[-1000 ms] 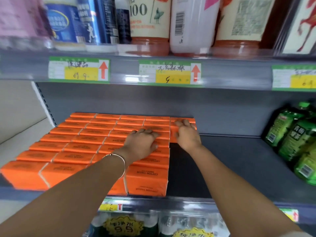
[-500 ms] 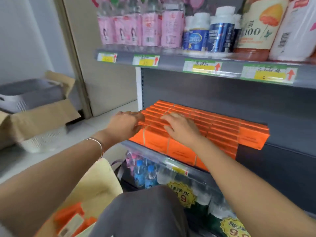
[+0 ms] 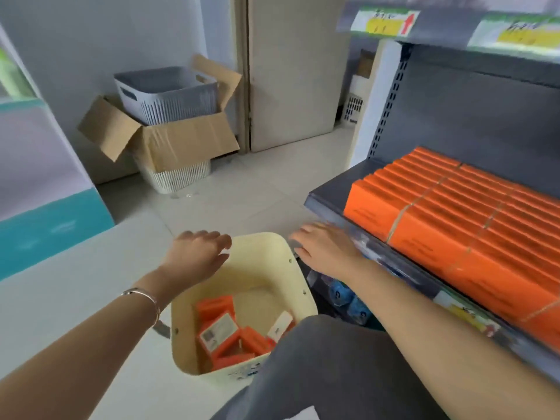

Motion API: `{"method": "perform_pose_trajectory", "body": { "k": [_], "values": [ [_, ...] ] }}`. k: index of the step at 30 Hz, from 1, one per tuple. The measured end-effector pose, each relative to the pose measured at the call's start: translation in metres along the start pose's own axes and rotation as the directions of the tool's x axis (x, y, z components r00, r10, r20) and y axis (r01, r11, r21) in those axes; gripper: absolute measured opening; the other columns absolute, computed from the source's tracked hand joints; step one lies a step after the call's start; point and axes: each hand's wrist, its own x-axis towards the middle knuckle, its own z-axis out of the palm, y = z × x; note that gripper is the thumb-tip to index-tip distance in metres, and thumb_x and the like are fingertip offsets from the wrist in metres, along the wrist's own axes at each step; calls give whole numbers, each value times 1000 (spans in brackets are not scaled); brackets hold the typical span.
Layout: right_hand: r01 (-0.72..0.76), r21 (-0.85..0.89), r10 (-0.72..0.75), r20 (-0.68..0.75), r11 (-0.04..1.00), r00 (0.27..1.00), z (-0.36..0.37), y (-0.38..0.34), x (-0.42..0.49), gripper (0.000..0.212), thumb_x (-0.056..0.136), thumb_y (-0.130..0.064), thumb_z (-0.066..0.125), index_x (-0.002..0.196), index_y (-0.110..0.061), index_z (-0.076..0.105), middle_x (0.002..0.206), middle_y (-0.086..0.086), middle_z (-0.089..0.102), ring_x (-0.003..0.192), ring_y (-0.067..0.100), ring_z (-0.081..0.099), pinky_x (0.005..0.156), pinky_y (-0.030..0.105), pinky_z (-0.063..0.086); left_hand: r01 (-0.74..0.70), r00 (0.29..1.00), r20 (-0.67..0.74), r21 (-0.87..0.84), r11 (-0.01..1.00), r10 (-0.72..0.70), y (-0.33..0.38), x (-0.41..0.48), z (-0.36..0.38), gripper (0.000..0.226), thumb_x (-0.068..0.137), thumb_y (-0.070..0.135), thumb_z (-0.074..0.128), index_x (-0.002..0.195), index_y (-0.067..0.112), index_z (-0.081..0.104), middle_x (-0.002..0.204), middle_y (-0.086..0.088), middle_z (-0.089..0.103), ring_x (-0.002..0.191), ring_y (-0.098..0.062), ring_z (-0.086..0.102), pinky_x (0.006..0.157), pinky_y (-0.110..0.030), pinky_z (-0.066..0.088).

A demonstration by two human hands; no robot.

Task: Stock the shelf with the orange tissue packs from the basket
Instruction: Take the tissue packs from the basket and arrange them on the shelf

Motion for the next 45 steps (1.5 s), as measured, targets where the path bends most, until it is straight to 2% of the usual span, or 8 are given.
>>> {"method": "perform_pose_trajectory", "body": {
  "k": [7,18,23,31,35,38,41,45],
  "values": [
    [85,90,-108,303,992,947,83,-6,60,34,95,-24,43,128,-23,53,123,2,57,116,25,52,87,40,49,107,954,286,-31,994,-94,-17,5,100,30,96,35,38,124,29,48,126,4,58,113,-21,57,93,-31,42],
    [178,160,-239,644,971,727,234,-24,107,35,97,-21,41,130,-17,52,127,11,54,114,32,54,83,40,46,189,809,572,-32,981,-137,-14,56,238,33,94,23,42,127,24,44,128,-1,50,122,-22,46,95,-37,40],
    [292,100,-286,644,951,709,285,-51,92,31,94,-35,49,113,-15,60,111,9,61,108,31,53,90,43,36,191,725,678,-33,981,-118,-23,59,291,43,94,31,47,134,20,38,134,-5,44,125,-25,42,97,-38,37],
    [270,-109,-45,861,957,506,365,-92,76,52,89,-49,45,134,-22,48,139,11,47,136,35,29,111,62,-2,156,672,732,7,988,-111,-25,65,343,55,90,27,48,141,20,28,133,-9,46,124,-31,45,107,-51,30],
    [111,-34,-35,823,993,567,358,-84,83,45,90,-51,42,123,-25,57,129,9,56,132,32,36,113,58,-3,232,646,744,23,973,-172,-27,71,344,49,89,26,48,135,21,32,129,-7,51,119,-30,51,102,-45,37],
    [-13,117,-81,760,993,645,324,-68,92,33,87,-41,51,110,-20,61,116,7,63,117,29,52,106,43,27,290,647,738,-4,957,-193,-30,84,317,57,83,35,62,131,21,35,127,-6,51,118,-31,51,91,-41,44],
    [-155,263,-71,684,952,726,284,-53,103,20,82,-35,57,95,-20,54,102,6,64,100,30,60,73,32,39,274,718,662,13,962,-214,-33,96,274,56,83,31,64,130,23,35,127,-5,50,118,-29,50,88,-41,43],
    [-236,327,7,572,915,820,224,-44,118,32,80,-29,59,107,-12,54,106,8,62,102,30,60,69,29,39,254,822,519,36,966,-236,-26,98,215,44,87,13,51,128,25,38,125,0,52,118,-27,52,85,-40,43]
  ]
}}
